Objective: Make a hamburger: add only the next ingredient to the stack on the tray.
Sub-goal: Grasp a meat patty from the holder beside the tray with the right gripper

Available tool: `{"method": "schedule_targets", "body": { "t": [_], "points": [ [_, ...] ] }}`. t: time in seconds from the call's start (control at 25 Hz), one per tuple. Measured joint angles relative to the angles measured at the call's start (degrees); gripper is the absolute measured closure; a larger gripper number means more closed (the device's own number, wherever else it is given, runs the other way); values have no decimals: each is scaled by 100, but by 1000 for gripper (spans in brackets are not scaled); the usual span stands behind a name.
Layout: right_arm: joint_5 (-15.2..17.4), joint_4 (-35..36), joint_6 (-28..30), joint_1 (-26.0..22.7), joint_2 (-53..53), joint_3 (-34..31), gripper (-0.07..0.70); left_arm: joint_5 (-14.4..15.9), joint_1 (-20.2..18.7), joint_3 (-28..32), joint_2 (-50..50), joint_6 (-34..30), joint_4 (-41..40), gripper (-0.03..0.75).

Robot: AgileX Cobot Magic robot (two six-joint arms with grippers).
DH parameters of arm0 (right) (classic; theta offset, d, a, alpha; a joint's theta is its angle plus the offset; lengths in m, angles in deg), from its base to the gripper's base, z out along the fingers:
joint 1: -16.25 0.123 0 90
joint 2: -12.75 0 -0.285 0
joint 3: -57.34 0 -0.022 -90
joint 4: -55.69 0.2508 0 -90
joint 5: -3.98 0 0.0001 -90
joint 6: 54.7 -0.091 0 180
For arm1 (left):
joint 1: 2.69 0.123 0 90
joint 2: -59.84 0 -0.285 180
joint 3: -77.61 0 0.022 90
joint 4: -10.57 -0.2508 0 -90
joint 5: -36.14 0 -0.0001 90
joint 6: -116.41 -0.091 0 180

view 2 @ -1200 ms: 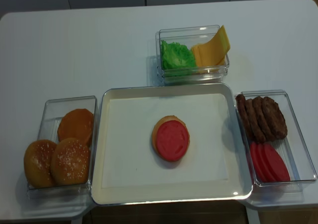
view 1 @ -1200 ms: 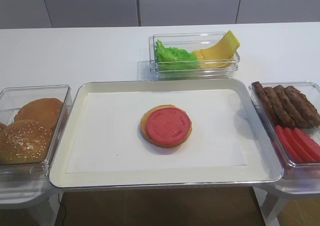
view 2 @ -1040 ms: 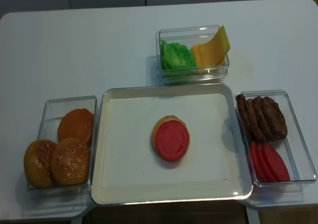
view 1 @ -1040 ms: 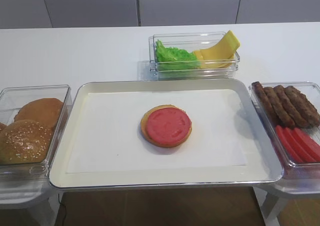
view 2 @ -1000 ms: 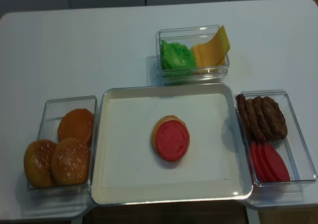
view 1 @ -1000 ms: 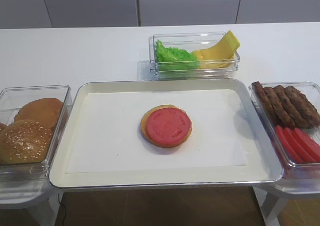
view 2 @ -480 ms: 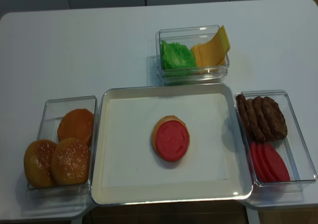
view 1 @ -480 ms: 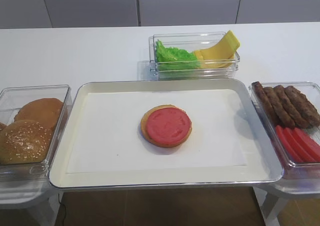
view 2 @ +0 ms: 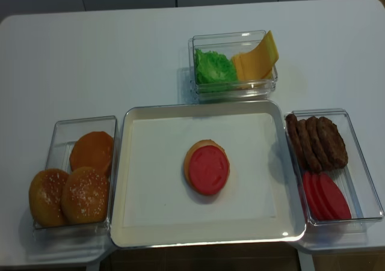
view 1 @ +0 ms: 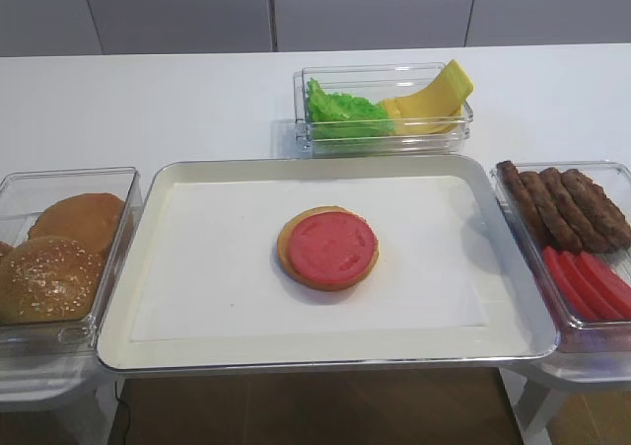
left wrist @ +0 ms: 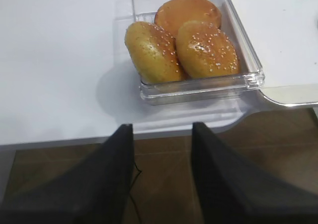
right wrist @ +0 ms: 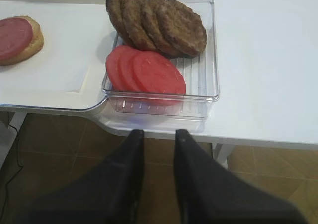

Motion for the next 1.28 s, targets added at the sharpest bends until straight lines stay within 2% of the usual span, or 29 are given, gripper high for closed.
{"method": "schedule_targets", "body": {
  "t": [0.36, 0.44, 0.56, 0.64, 0.88, 1.0, 1.28],
  "points": [
    [0, 82, 55, 0, 0, 0, 460, 0, 0, 0, 0, 0, 0, 425],
    [0, 91, 55, 0, 0, 0, 415, 0, 0, 0, 0, 0, 0, 425],
    [0, 104, 20, 0, 0, 0, 297, 0, 0, 0, 0, 0, 0, 425],
    [-12, 117, 20, 0, 0, 0, 246, 0, 0, 0, 0, 0, 0, 425],
    [-83, 127, 20, 0, -195, 200, 218, 0, 0, 0, 0, 0, 0, 425],
    [-241, 127, 20, 0, -701, 466, 218, 0, 0, 0, 0, 0, 0, 425],
    [-1020, 247, 20, 0, -2603, 1275, 218, 0, 0, 0, 0, 0, 0, 425]
  ]
}}
